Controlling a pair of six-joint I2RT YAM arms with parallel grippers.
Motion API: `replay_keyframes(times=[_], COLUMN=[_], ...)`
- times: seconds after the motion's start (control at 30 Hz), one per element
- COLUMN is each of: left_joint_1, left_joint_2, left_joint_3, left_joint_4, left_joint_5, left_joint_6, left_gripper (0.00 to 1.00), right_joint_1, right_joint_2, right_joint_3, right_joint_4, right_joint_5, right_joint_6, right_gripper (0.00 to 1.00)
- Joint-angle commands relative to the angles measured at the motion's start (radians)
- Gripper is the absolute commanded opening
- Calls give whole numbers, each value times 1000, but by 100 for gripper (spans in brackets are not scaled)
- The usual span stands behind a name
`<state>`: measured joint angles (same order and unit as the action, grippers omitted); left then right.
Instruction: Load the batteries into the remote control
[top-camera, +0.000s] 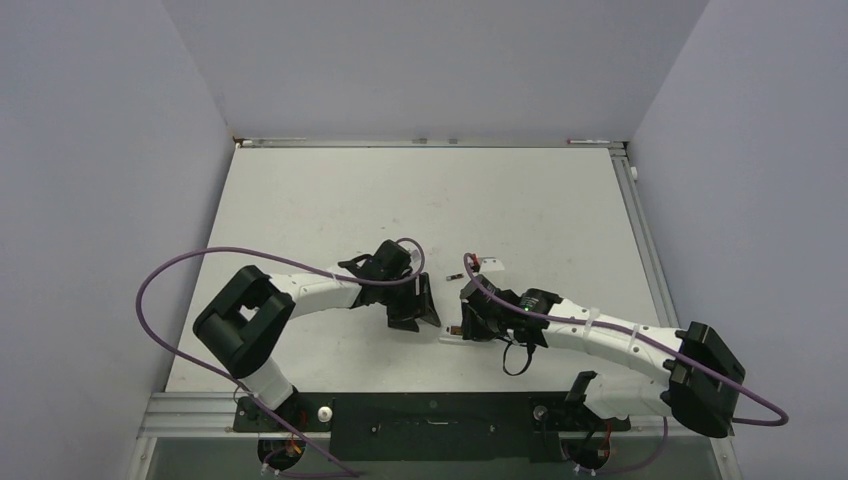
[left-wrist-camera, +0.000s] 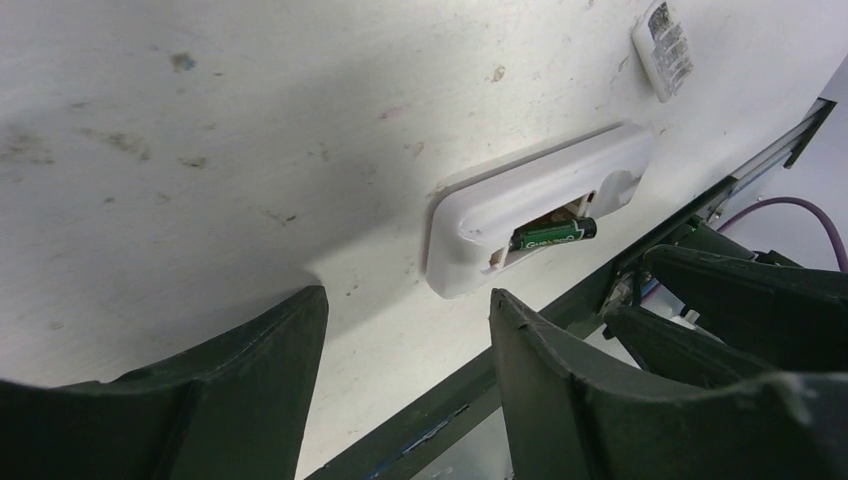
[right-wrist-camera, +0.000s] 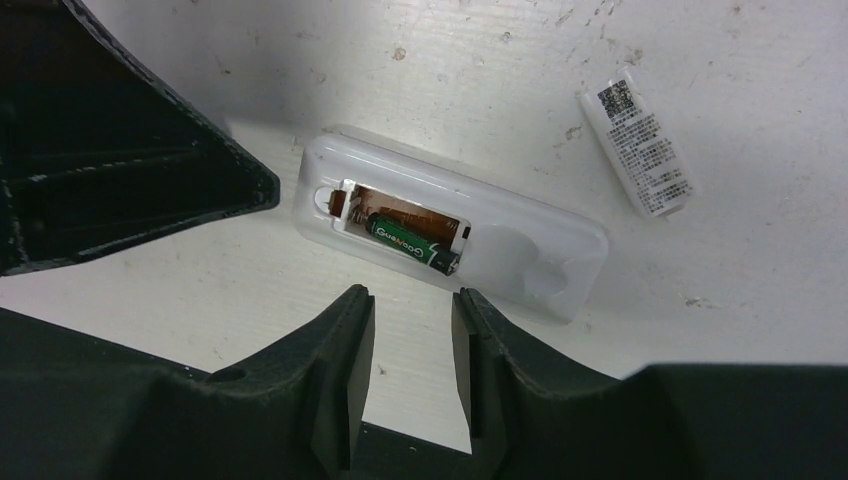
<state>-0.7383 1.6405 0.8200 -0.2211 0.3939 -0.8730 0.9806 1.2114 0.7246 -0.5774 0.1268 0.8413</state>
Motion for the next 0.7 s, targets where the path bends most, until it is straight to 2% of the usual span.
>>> replay_keyframes(times=[0.0, 0.4, 0.67], left_joint_1=[-31, -71, -79], left_joint_2=[28, 66, 91], left_joint_3=[29, 27, 36], left_joint_4=[60, 100, 111], left_joint_5=[19, 18, 16], left_joint_6=[-3, -29, -38], left_gripper=[57, 40, 38], right_joint_1=[-8, -8, -8], right_joint_2=[-23, 5, 18], right_joint_3=[1, -7, -14], right_joint_4=[38, 44, 52], right_joint_5=[38, 51, 53], right_joint_6=[46, 78, 84], right_gripper=[35, 35, 34])
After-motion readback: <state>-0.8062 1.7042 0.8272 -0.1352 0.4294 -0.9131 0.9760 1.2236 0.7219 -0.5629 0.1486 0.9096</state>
